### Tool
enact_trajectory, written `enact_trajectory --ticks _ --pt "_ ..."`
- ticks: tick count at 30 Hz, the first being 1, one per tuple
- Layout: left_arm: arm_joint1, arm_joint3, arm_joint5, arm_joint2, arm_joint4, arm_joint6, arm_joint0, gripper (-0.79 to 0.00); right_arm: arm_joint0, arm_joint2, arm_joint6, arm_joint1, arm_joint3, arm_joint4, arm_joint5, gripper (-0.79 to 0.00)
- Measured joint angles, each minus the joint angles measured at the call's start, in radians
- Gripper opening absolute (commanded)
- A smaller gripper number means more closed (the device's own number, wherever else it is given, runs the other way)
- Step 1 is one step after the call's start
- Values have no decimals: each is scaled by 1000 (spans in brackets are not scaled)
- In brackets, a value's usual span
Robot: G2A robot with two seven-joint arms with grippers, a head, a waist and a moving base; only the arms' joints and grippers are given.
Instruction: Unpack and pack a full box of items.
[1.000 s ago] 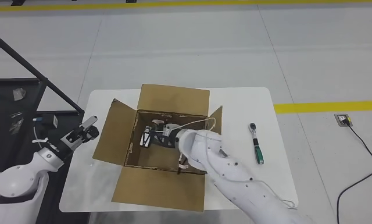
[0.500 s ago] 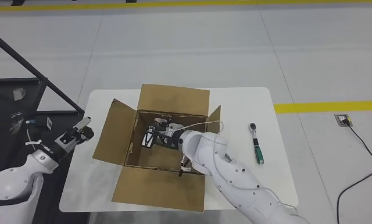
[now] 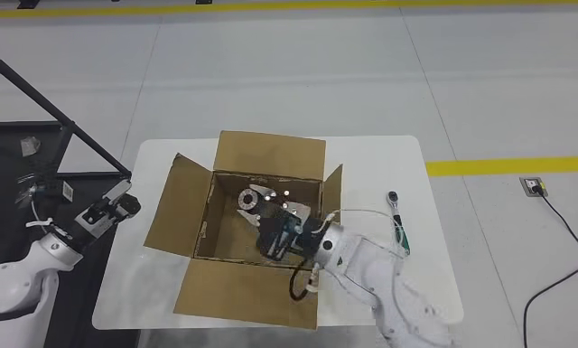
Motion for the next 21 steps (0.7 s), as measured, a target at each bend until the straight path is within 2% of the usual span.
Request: enact_trajectory --ticks 6,12,18,21 --pt "0 0 -6 15 -4 -32 -24 0 -285 182 -280 43 -168 -56 70 -785" --pt "0 18 -15 20 -35 -76 -46 0 -499 321 -475 59 -180 -26 225 -785" --pt "3 47 -33 5 -86 -130 -55 0 -592 393 -633 56 -71 77 416 -785" --pt "5 59 -39 -4 -104 -166 -51 0 -599 401 -660 53 -14 135 461 -785"
